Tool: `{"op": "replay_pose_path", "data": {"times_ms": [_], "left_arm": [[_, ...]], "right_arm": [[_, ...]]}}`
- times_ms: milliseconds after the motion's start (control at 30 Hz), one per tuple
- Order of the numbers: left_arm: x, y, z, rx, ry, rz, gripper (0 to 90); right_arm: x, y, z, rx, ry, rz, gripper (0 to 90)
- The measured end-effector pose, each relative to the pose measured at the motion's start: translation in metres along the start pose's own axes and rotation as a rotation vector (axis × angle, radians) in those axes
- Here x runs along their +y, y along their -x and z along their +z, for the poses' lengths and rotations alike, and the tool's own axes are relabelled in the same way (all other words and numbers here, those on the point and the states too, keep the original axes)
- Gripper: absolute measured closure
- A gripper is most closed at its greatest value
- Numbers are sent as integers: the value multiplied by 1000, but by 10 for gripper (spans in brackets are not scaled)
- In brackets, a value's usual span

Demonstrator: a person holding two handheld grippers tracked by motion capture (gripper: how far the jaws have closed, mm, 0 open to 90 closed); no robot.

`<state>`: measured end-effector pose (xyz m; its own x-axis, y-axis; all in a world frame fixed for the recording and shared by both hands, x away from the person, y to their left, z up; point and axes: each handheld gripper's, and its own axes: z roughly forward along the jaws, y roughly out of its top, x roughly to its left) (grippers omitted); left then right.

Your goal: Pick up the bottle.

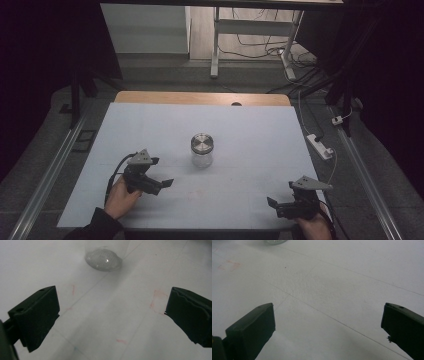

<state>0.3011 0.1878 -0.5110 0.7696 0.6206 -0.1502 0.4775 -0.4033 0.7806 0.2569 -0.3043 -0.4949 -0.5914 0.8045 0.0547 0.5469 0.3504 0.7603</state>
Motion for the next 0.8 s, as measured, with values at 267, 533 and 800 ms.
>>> {"op": "replay_pose_path", "data": {"times_ms": [267, 533, 800], "left_arm": [[19, -6, 23, 19, -11, 32, 2], [40, -11, 51, -4, -20, 26, 0], [58, -13, 76, 1, -18, 41, 0]], "right_arm": [[0, 0, 0, 3, 2, 4, 0], [0, 1, 0, 4, 1, 5, 0], [0, 1, 0, 9, -1, 7, 0]]}}
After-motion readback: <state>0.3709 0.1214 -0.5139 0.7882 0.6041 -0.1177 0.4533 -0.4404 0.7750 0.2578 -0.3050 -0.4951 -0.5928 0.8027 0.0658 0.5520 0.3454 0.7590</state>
